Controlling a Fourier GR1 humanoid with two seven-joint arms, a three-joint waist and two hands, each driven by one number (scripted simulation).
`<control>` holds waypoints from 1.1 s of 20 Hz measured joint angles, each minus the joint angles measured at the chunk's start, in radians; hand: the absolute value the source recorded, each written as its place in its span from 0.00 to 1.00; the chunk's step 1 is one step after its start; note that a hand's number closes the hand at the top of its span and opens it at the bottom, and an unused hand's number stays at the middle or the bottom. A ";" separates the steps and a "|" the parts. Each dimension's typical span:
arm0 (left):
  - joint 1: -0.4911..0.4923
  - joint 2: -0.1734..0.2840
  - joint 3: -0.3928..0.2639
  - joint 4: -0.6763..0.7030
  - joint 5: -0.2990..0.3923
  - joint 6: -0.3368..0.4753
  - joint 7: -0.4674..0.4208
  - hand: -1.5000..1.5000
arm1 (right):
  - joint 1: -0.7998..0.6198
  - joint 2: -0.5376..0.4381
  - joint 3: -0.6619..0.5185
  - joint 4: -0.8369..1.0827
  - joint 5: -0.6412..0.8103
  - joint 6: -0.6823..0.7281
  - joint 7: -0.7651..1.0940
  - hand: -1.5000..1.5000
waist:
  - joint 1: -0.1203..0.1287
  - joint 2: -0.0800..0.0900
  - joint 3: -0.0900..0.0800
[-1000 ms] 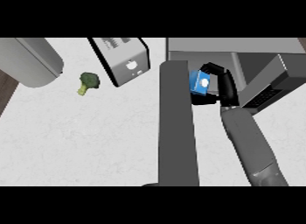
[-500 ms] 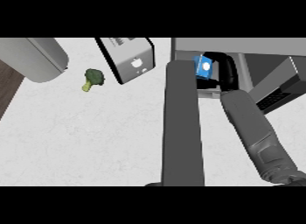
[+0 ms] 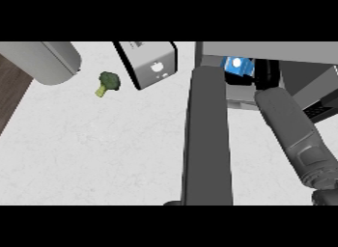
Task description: Pick up the milk, place it into the microwave and close the microwave
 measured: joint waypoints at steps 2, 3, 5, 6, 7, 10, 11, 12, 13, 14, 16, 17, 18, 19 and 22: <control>-0.010 -0.004 -0.012 0.001 -0.008 0.000 0.000 0.00 | -0.008 -0.018 0.002 0.018 0.012 -0.025 -0.008 1.00 | 0.006 0.005 0.000; -0.014 -0.004 -0.015 0.004 -0.010 0.000 -0.001 0.00 | -0.011 -0.027 0.003 0.028 0.018 -0.035 -0.011 1.00 | 0.010 0.007 0.000; -0.019 -0.004 -0.018 0.017 -0.015 -0.004 -0.004 0.00 | -0.011 -0.041 0.013 0.047 0.037 -0.068 -0.012 1.00 | 0.017 0.011 0.000; -0.023 -0.001 -0.020 0.021 -0.017 -0.005 -0.003 0.00 | -0.011 -0.053 0.018 0.061 0.047 -0.072 -0.008 1.00 | 0.021 0.014 0.000; -0.030 0.000 -0.022 0.021 -0.017 0.000 0.000 0.00 | -0.011 -0.058 0.017 0.071 0.050 -0.084 -0.002 1.00 | 0.024 0.016 0.001; -0.040 -0.001 -0.031 0.022 -0.031 0.001 -0.003 0.00 | -0.007 -0.079 0.020 0.104 0.066 -0.146 0.044 0.00 | 0.033 0.022 0.001; -0.045 0.002 -0.030 0.027 -0.037 0.001 -0.005 0.00 | -0.002 -0.091 0.022 0.124 0.073 -0.180 0.078 0.00 | 0.033 0.025 0.000; -0.048 0.003 -0.032 0.028 -0.044 0.002 -0.005 0.00 | 0.002 -0.107 0.026 0.146 0.082 -0.208 0.116 0.00 | 0.033 0.027 -0.001; -0.053 0.006 -0.032 0.031 -0.054 0.003 -0.007 0.00 | -0.001 -0.112 0.033 0.161 0.093 -0.234 0.143 0.00 | 0.035 0.027 -0.001; -0.055 0.011 -0.029 0.039 -0.061 0.000 -0.012 0.00 | -0.001 -0.113 0.039 0.167 0.100 -0.244 0.153 0.00 | 0.037 0.028 0.000; -0.059 0.014 -0.031 0.048 -0.074 -0.001 -0.014 0.00 | -0.012 -0.112 0.046 0.162 0.108 -0.235 0.143 0.00 | 0.040 0.027 0.001; -0.067 0.021 -0.029 0.054 -0.078 0.000 -0.014 0.00 | -0.012 -0.110 0.048 0.157 0.110 -0.228 0.130 0.00 | 0.039 0.026 0.002; -0.072 0.017 -0.035 0.057 -0.088 0.001 -0.017 0.00 | -0.016 -0.106 0.050 0.153 0.111 -0.221 0.121 0.00 | 0.039 0.027 0.002; -0.072 0.015 -0.038 0.058 -0.093 -0.001 -0.022 0.00 | -0.016 -0.103 0.051 0.151 0.112 -0.214 0.112 0.00 | 0.041 0.027 0.003; -0.079 0.017 -0.055 0.070 -0.105 -0.016 -0.024 0.00 | -0.026 -0.094 0.052 0.142 0.113 -0.184 0.083 0.00 | 0.039 0.025 0.003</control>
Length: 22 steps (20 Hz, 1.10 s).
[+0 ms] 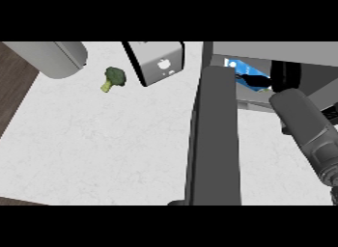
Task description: Pick up the milk, place it into the microwave and close the microwave
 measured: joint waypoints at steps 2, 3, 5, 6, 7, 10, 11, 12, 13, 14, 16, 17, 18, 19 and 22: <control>-0.001 0.006 -0.008 0.005 -0.005 -0.013 -0.001 0.00 | 0.002 0.009 -0.006 -0.008 -0.007 0.026 -0.026 0.00 | -0.002 -0.002 0.000; -0.001 0.006 -0.015 0.008 -0.008 -0.022 -0.004 0.00 | -0.001 0.015 -0.009 -0.011 -0.011 0.037 -0.035 0.00 | -0.001 -0.002 0.000; 0.002 0.006 -0.024 0.015 -0.008 -0.038 -0.009 0.00 | 0.001 0.018 -0.018 -0.013 -0.020 0.068 -0.055 0.00 | 0.000 -0.003 0.000; -0.002 0.004 -0.032 0.020 -0.013 -0.043 -0.012 0.00 | -0.005 0.023 -0.022 -0.014 -0.025 0.088 -0.060 0.00 | -0.003 -0.004 0.000; -0.004 0.000 -0.040 0.023 -0.014 -0.047 -0.015 0.00 | -0.004 0.027 -0.029 -0.016 -0.033 0.111 -0.073 0.00 | -0.006 -0.005 0.000; -0.014 -0.002 -0.063 0.027 -0.015 -0.063 -0.016 0.00 | -0.011 0.039 -0.060 -0.027 -0.067 0.173 -0.102 0.00 | -0.012 -0.007 0.001; -0.015 0.003 -0.066 0.036 -0.013 -0.074 -0.019 0.00 | -0.008 0.045 -0.070 -0.031 -0.078 0.193 -0.116 0.00 | -0.016 -0.010 0.000; -0.011 0.000 -0.074 0.040 -0.011 -0.083 -0.020 0.00 | -0.002 0.047 -0.081 -0.034 -0.090 0.215 -0.133 0.00 | -0.020 -0.012 0.000; -0.011 -0.004 -0.084 0.042 -0.014 -0.092 -0.024 0.00 | 0.001 0.050 -0.092 -0.036 -0.103 0.238 -0.144 0.00 | -0.024 -0.014 0.000; -0.015 -0.004 -0.091 0.047 -0.017 -0.099 -0.028 0.00 | 0.009 0.049 -0.104 -0.041 -0.117 0.268 -0.165 0.00 | -0.030 -0.015 0.000; -0.016 -0.006 -0.102 0.049 -0.020 -0.113 -0.036 0.00 | 0.026 0.068 -0.130 -0.047 -0.146 0.306 -0.199 0.00 | -0.038 -0.020 -0.001; -0.017 -0.015 -0.111 0.051 -0.028 -0.116 -0.041 0.00 | 0.030 0.070 -0.141 -0.047 -0.158 0.331 -0.212 0.00 | -0.042 -0.022 -0.001; -0.017 -0.019 -0.119 0.054 -0.031 -0.117 -0.040 0.00 | 0.039 0.072 -0.153 -0.050 -0.171 0.357 -0.229 0.00 | -0.047 -0.025 -0.001; -0.022 -0.021 -0.126 0.053 -0.033 -0.117 -0.036 0.00 | 0.041 0.074 -0.164 -0.049 -0.184 0.384 -0.237 0.00 | -0.050 -0.026 -0.001; -0.022 -0.030 -0.151 0.049 -0.034 -0.124 -0.030 0.00 | 0.068 0.084 -0.193 -0.049 -0.219 0.456 -0.273 0.00 | -0.065 -0.035 -0.002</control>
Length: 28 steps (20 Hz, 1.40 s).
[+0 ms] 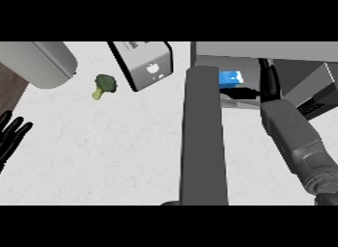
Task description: Pick up the milk, place it into the microwave and close the microwave
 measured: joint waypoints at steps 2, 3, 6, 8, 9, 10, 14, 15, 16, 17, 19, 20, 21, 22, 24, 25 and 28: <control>-0.007 -0.004 -0.018 -0.009 0.000 0.005 0.015 1.00 | 0.018 0.009 -0.018 0.003 -0.021 0.034 -0.016 0.00 | -0.006 -0.003 0.000; -0.008 -0.009 -0.029 -0.016 0.006 0.011 0.029 1.00 | 0.026 0.009 -0.026 0.003 -0.032 0.061 -0.022 0.00 | -0.010 -0.006 0.000; 0.008 -0.053 -0.082 -0.042 -0.020 0.014 0.033 1.00 | 0.061 0.024 -0.046 0.004 -0.060 0.149 -0.053 0.00 | -0.022 -0.012 -0.001; -0.004 -0.066 -0.112 -0.045 -0.036 0.024 0.049 1.00 | 0.090 0.040 -0.052 0.000 -0.075 0.199 -0.074 0.00 | -0.034 -0.017 -0.002; -0.004 -0.072 -0.122 -0.049 -0.043 0.027 0.051 1.00 | 0.106 0.046 -0.057 -0.001 -0.084 0.223 -0.085 0.00 | -0.036 -0.018 -0.002; -0.003 -0.082 -0.138 -0.063 -0.045 0.037 0.064 1.00 | 0.129 0.057 -0.061 -0.003 -0.092 0.243 -0.105 0.00 | -0.038 -0.019 -0.002; 0.026 -0.106 -0.203 -0.082 -0.068 0.054 0.086 1.00 | 0.200 0.079 -0.057 -0.032 -0.112 0.320 -0.136 0.00 | -0.055 -0.028 -0.003; 0.025 -0.111 -0.220 -0.086 -0.077 0.064 0.093 1.00 | 0.228 0.082 -0.052 -0.042 -0.114 0.331 -0.146 0.00 | -0.058 -0.029 -0.003; 0.025 -0.107 -0.226 -0.096 -0.066 0.068 0.110 1.00 | 0.251 0.087 -0.048 -0.057 -0.118 0.341 -0.153 0.00 | -0.061 -0.030 -0.003; 0.019 -0.111 -0.243 -0.095 -0.069 0.079 0.118 1.00 | 0.269 0.089 -0.042 -0.074 -0.123 0.350 -0.152 0.00 | -0.064 -0.031 -0.004; 0.003 -0.117 -0.275 -0.081 -0.088 0.095 0.126 1.00 | 0.307 0.106 -0.024 -0.117 -0.126 0.360 -0.147 0.00 | -0.071 -0.034 -0.004; 0.002 -0.119 -0.292 -0.081 -0.095 0.100 0.128 1.00 | 0.338 0.114 -0.016 -0.135 -0.127 0.365 -0.155 0.00 | -0.073 -0.035 -0.005; 0.002 -0.120 -0.306 -0.076 -0.104 0.096 0.122 1.00 | 0.365 0.114 -0.006 -0.159 -0.128 0.374 -0.156 0.00 | -0.076 -0.036 -0.005; -0.012 -0.122 -0.326 -0.068 -0.118 0.103 0.125 1.00 | 0.391 0.119 0.002 -0.174 -0.128 0.379 -0.162 0.00 | -0.077 -0.036 -0.005; -0.021 -0.124 -0.347 -0.055 -0.160 0.100 0.103 1.00 | 0.447 0.127 0.017 -0.231 -0.134 0.392 -0.152 0.00 | -0.084 -0.038 -0.005; -0.033 -0.124 -0.372 -0.052 -0.181 0.116 0.099 1.00 | 0.478 0.128 0.025 -0.258 -0.137 0.399 -0.150 0.00 | -0.087 -0.039 -0.005; -0.033 -0.125 -0.445 -0.048 -0.230 0.158 0.077 1.00 | 0.580 0.146 0.051 -0.374 -0.149 0.412 -0.133 0.00 | -0.093 -0.041 -0.006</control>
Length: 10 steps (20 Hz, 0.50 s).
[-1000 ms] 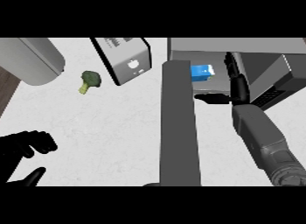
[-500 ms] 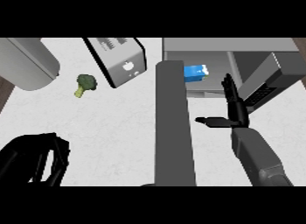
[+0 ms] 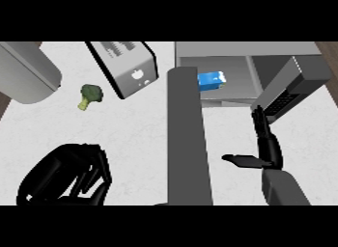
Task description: Pick up the milk, place it into the microwave and close the microwave
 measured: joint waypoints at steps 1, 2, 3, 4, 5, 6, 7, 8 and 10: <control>-0.021 0.000 -0.012 0.026 -0.019 0.008 -0.012 1.00 | 0.035 0.002 0.009 -0.040 -0.003 0.009 0.003 0.00 | -0.003 0.000 0.000; -0.035 0.000 -0.037 0.042 -0.043 0.025 -0.026 1.00 | 0.074 -0.003 0.017 -0.073 -0.006 0.023 0.005 0.00 | -0.006 0.000 0.000; -0.052 -0.001 -0.057 0.066 -0.061 0.033 -0.040 1.00 | 0.103 -0.014 0.021 -0.111 -0.013 0.041 0.017 0.00 | -0.007 0.001 0.000; -0.066 -0.001 -0.079 0.074 -0.085 0.041 -0.051 1.00 | 0.140 -0.015 0.026 -0.148 -0.020 0.053 0.020 0.00 | -0.007 0.001 0.000; -0.079 -0.001 -0.115 0.091 -0.118 0.059 -0.068 1.00 | 0.173 -0.010 0.034 -0.181 -0.021 0.059 0.021 0.00 | -0.010 0.001 -0.001; -0.108 -0.001 -0.130 0.127 -0.135 0.070 -0.085 1.00 | 0.208 -0.010 0.041 -0.222 -0.026 0.066 0.025 0.00 | -0.011 0.002 0.000; -0.121 -0.001 -0.153 0.160 -0.152 0.082 -0.102 1.00 | 0.241 -0.008 0.049 -0.271 -0.032 0.076 0.039 0.00 | -0.012 0.002 -0.001; -0.143 -0.001 -0.172 0.192 -0.165 0.094 -0.110 1.00 | 0.277 -0.011 0.058 -0.320 -0.036 0.090 0.053 0.00 | -0.014 0.002 -0.001; -0.170 -0.001 -0.224 0.269 -0.218 0.127 -0.151 1.00 | 0.341 -0.023 0.069 -0.397 -0.045 0.118 0.064 0.00 | -0.016 0.004 -0.001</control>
